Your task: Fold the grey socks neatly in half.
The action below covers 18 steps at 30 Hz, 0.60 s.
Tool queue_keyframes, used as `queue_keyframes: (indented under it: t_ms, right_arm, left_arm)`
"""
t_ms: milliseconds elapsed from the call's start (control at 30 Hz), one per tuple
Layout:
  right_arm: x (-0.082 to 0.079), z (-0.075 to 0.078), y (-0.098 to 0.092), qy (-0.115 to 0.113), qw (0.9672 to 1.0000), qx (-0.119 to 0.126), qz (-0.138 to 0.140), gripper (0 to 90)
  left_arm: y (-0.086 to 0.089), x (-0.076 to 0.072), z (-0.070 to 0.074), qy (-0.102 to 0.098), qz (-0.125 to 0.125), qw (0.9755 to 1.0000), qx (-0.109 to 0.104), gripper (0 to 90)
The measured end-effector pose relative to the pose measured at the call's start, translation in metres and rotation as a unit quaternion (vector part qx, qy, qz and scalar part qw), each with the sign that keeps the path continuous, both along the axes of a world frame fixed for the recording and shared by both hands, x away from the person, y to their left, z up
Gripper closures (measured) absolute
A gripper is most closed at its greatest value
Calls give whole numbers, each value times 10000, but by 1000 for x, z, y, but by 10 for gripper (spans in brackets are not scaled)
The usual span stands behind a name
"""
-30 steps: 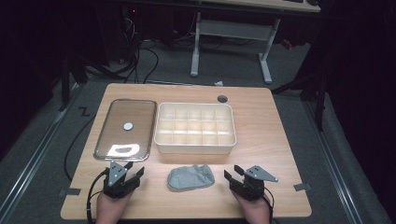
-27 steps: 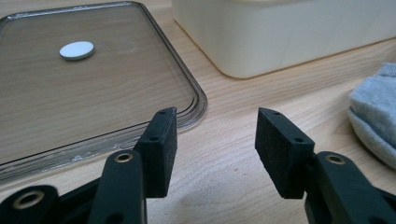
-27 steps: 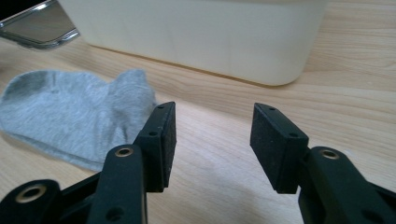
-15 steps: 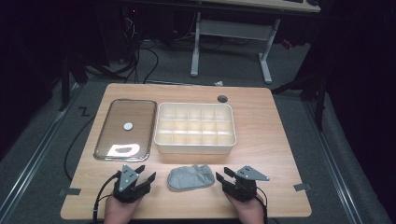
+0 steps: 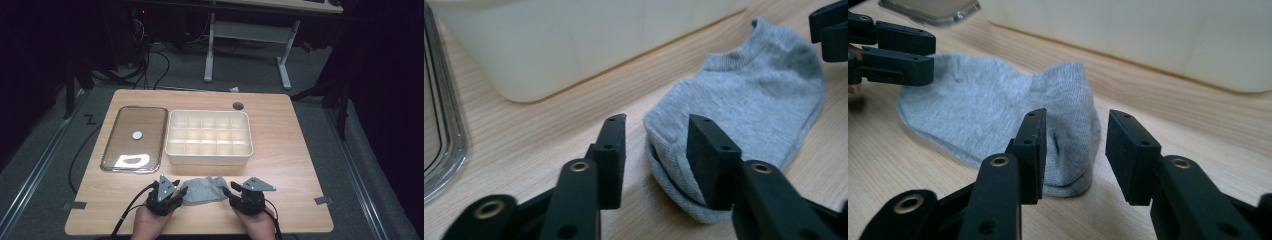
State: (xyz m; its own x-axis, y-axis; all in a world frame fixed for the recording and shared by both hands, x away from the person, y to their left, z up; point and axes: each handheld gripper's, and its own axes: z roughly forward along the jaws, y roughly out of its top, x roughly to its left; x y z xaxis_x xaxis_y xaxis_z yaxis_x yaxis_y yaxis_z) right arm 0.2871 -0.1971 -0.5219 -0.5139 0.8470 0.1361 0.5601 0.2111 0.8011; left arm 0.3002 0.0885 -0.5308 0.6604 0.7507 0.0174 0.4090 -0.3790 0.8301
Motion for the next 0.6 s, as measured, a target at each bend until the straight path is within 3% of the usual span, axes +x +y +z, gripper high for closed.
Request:
queue_keyframes:
  t_ms: [200,367,467,600]
  right_arm:
    - [7,-7,7,384,9991,-204,0,668]
    - [8,-8,10,479,9985,-265,7,690]
    - [8,-9,10,510,9984,-233,33,754]
    - [7,-9,11,500,9984,-238,138,824]
  left_arm:
    - [-3,0,-1,21,34,9999,96,724]
    - [-4,1,-2,112,53,9997,222,781]
    - [-4,3,-2,290,28,9991,296,816]
    - [-5,2,-3,280,36,9990,338,845]
